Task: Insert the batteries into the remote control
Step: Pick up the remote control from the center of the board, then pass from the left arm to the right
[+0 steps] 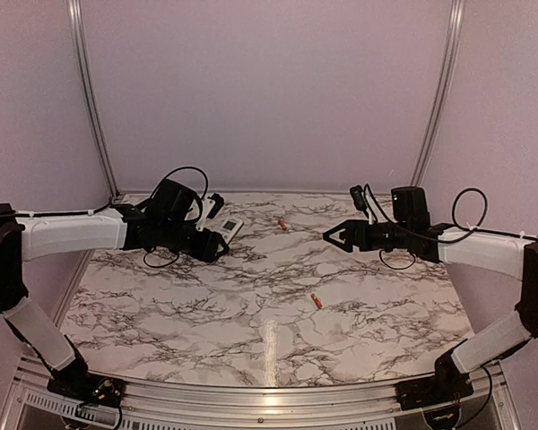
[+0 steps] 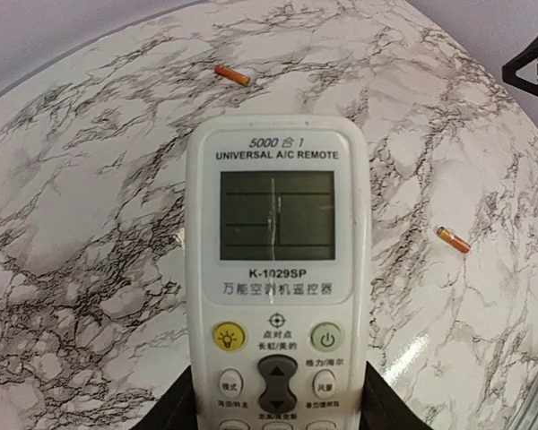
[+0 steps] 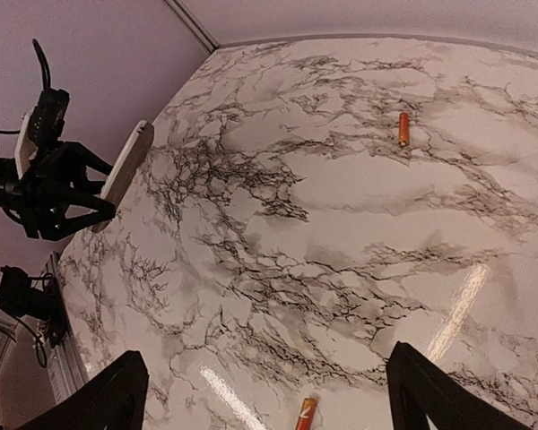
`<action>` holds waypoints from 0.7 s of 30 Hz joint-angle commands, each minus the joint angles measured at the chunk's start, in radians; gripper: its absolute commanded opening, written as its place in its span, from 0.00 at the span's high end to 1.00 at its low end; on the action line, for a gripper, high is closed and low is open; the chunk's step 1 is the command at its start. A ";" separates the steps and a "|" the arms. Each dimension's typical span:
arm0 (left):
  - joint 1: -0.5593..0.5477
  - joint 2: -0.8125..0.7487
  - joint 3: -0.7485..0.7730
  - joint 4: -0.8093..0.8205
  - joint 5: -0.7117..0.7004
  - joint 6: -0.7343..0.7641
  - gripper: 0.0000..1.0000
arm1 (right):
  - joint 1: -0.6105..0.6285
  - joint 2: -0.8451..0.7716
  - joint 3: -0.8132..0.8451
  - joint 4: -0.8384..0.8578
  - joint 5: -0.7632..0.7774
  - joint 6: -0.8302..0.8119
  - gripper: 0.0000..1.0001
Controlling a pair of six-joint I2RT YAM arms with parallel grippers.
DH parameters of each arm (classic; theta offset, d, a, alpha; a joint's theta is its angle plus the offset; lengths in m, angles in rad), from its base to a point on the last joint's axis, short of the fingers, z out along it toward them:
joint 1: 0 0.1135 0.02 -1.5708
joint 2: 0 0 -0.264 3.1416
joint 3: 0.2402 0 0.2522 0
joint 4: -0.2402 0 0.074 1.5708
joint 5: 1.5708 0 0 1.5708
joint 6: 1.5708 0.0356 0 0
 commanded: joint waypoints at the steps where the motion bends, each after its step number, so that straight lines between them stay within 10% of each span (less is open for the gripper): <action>1: -0.109 -0.085 -0.048 0.112 -0.037 0.058 0.71 | 0.046 -0.052 0.041 0.041 -0.083 0.140 0.10; 21: -0.438 0.027 0.110 0.120 -0.370 0.199 0.73 | 0.264 0.059 0.130 0.119 -0.084 0.311 0.22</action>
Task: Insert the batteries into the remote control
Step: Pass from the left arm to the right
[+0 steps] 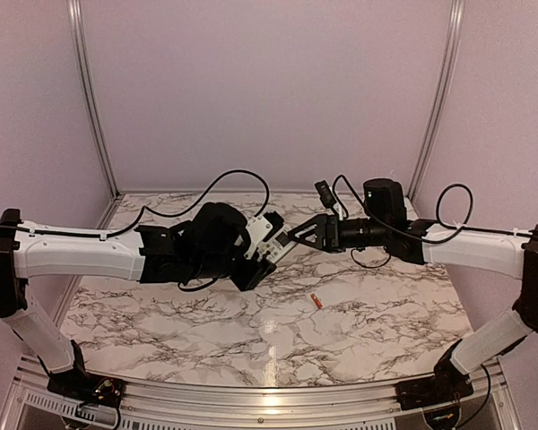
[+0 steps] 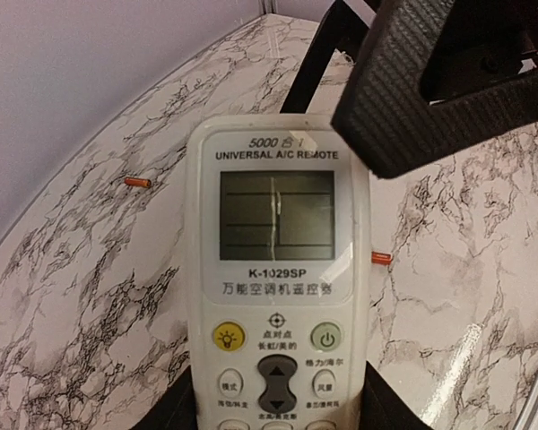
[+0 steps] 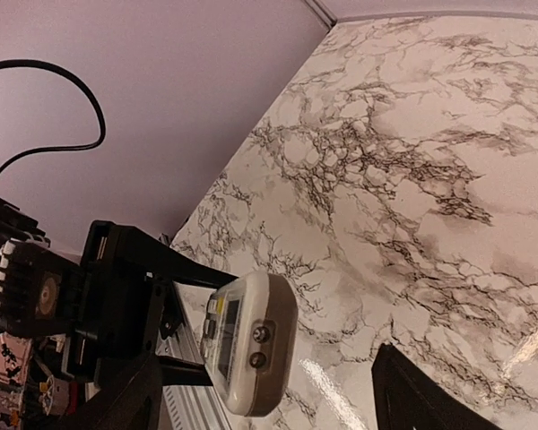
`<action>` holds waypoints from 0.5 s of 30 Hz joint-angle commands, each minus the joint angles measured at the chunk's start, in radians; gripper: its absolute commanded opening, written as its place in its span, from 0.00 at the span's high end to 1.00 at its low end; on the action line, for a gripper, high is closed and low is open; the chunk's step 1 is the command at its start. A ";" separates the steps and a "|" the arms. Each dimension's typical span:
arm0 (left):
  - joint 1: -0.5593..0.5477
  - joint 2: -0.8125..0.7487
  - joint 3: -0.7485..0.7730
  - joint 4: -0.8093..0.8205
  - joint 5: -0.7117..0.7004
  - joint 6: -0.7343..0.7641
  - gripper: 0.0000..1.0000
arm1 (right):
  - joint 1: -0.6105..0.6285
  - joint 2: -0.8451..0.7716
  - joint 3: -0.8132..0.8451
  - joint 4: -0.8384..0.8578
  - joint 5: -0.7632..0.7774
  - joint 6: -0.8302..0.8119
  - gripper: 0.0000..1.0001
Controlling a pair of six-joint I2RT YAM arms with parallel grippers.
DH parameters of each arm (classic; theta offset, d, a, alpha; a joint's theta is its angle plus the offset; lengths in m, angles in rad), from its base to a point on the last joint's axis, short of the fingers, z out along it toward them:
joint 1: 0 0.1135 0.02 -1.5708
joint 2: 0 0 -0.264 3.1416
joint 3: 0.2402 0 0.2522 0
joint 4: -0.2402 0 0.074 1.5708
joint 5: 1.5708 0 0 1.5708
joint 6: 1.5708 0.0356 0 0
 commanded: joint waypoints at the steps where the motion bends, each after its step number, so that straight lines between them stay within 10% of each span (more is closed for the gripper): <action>1: -0.034 0.038 0.055 0.019 -0.080 0.049 0.73 | 0.032 0.033 0.030 0.037 -0.019 0.040 0.25; 15: -0.058 0.044 0.054 0.061 -0.081 0.089 0.74 | 0.034 0.067 -0.027 0.190 -0.111 0.159 0.84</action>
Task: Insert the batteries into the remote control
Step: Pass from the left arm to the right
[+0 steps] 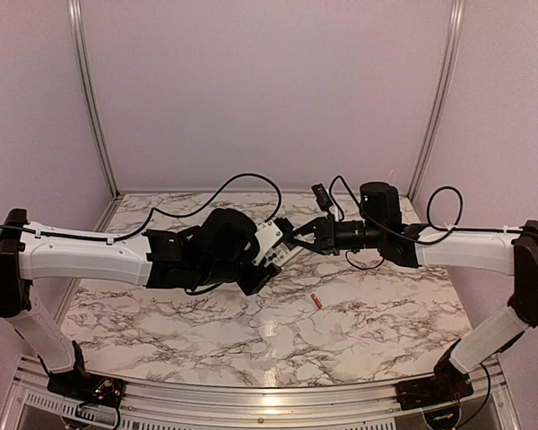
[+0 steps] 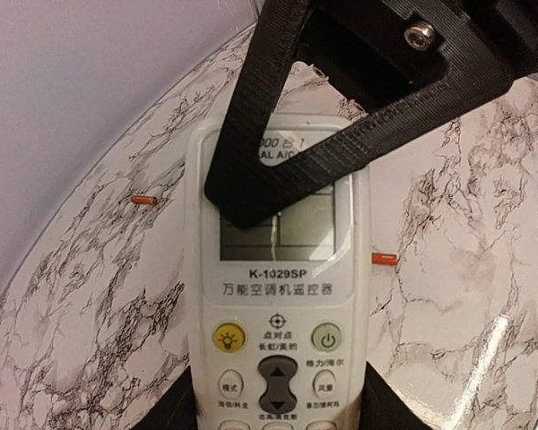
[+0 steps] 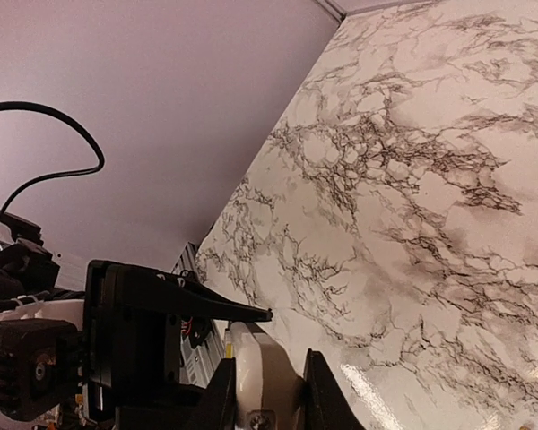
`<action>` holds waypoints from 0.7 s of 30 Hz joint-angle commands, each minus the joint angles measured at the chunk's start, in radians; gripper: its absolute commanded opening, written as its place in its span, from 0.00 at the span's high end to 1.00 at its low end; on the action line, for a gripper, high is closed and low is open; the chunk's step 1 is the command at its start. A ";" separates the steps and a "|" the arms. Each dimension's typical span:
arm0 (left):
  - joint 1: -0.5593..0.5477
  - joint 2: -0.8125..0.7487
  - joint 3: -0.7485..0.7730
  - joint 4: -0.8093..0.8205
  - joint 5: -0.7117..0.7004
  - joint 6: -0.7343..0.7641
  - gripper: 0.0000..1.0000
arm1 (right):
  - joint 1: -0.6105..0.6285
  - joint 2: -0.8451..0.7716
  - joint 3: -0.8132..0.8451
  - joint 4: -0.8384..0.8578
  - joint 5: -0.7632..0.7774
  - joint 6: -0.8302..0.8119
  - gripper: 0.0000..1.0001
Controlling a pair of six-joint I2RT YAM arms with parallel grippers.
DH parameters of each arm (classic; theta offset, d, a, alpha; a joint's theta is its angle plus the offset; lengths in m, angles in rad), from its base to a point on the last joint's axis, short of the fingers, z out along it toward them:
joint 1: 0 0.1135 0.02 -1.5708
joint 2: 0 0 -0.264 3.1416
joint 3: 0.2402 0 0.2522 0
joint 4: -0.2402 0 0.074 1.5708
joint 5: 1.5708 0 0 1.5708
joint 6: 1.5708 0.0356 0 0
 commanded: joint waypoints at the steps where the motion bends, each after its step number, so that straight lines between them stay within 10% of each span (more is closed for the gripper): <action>1: -0.005 0.001 0.018 0.047 -0.013 0.015 0.74 | 0.015 0.018 -0.006 0.076 -0.077 0.032 0.89; 4: -0.005 -0.005 0.015 0.050 -0.028 0.016 0.66 | 0.015 0.022 -0.004 0.076 -0.078 0.038 0.98; 9: -0.005 -0.077 -0.056 0.100 -0.109 0.022 0.02 | 0.014 0.005 -0.004 0.080 -0.060 0.073 1.00; 21: -0.183 -0.127 -0.198 0.291 -0.512 0.407 0.01 | -0.021 -0.038 -0.046 0.051 0.017 0.267 1.00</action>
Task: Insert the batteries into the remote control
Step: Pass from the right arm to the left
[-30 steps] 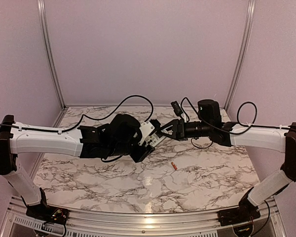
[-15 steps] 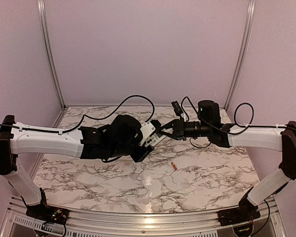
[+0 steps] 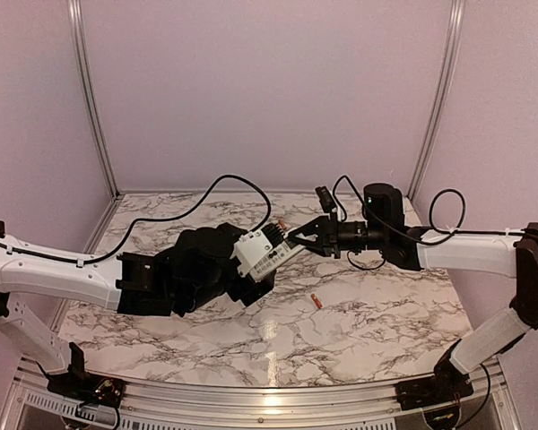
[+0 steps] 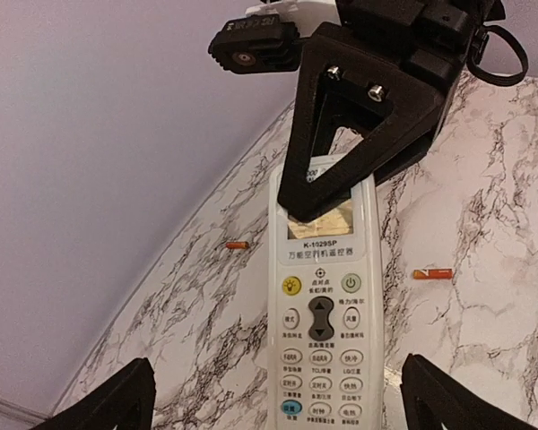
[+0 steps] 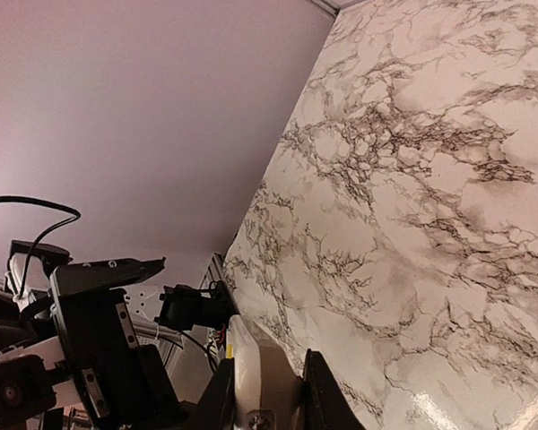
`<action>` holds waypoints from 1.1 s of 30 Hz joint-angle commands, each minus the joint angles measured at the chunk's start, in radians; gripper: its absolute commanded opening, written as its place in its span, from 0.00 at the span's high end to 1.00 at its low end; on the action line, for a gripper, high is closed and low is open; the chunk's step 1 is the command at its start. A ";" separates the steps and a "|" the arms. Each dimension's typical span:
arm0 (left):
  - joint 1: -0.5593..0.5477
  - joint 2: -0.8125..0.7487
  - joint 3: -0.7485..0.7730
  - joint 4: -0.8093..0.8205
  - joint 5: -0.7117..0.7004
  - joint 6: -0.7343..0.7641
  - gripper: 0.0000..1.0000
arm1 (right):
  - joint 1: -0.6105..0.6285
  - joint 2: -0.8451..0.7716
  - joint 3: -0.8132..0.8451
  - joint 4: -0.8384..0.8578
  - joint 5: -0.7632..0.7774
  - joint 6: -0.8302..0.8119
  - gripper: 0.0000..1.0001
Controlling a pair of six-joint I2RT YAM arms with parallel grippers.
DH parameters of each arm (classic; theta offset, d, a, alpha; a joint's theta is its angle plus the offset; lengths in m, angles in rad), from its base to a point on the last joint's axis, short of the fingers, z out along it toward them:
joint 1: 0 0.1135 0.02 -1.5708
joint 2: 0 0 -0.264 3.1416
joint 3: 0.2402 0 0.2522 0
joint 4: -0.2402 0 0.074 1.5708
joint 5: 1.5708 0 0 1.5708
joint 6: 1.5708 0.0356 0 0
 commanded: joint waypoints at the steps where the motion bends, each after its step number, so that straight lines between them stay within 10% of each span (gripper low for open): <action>1: -0.105 0.055 -0.018 0.115 -0.276 0.257 0.01 | -0.018 -0.027 -0.032 -0.003 0.021 0.114 1.00; 24: -0.195 0.301 0.038 0.300 -0.502 0.647 0.51 | -0.018 -0.070 -0.139 0.096 -0.064 0.331 1.00; 33: -0.196 0.324 -0.022 0.601 -0.578 0.848 0.72 | -0.013 -0.065 -0.154 0.119 -0.090 0.369 1.00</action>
